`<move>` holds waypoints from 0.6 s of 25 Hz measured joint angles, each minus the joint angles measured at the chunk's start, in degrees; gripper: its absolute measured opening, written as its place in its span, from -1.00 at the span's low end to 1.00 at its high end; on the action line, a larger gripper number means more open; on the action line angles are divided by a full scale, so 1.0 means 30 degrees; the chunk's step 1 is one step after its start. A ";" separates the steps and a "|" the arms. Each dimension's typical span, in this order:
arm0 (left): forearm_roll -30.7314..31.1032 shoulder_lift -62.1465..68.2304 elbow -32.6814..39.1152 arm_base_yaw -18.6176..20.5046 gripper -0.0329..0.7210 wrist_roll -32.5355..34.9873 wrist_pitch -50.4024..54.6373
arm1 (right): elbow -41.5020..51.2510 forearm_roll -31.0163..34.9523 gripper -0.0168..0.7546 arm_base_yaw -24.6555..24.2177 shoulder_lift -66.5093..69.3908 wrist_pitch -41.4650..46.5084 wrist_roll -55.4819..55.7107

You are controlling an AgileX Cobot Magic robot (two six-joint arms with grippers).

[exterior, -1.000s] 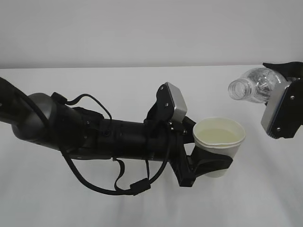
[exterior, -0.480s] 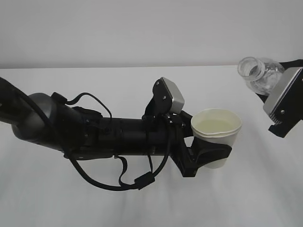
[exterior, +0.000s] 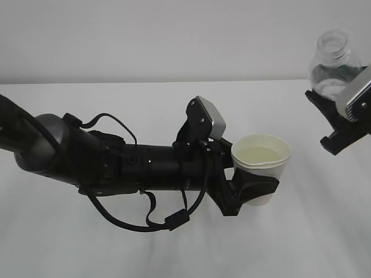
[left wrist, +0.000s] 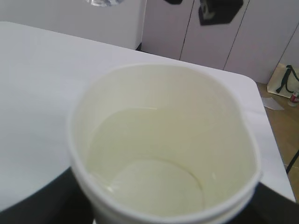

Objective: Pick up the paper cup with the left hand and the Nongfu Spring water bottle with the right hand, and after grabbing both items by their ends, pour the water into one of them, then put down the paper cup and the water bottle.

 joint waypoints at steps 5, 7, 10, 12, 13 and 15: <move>-0.0032 0.0000 0.0000 0.0000 0.36 0.0000 0.0034 | 0.0199 0.0066 0.15 0.0000 0.0000 -0.2148 0.3411; -0.0032 0.0000 0.0000 0.0000 0.36 0.0000 0.0034 | 0.0671 0.0372 0.15 0.0000 0.0000 -0.3101 0.4305; -0.0032 0.0000 0.0000 0.0000 0.36 0.0000 0.0034 | 0.1585 0.1336 0.15 0.0000 0.0000 -0.4472 0.5866; -0.0032 0.0000 0.0000 0.0000 0.36 0.0000 0.0034 | 0.2149 0.2269 0.15 0.0000 0.0000 -0.4964 0.6832; -0.0032 0.0000 0.0000 0.0000 0.36 0.0000 0.0034 | 0.2394 0.2675 0.15 0.0000 0.0000 -0.5011 0.7204; -0.0032 0.0000 0.0000 0.0000 0.36 0.0000 0.0034 | 0.2696 0.3482 0.15 0.0000 0.0000 -0.5038 0.7950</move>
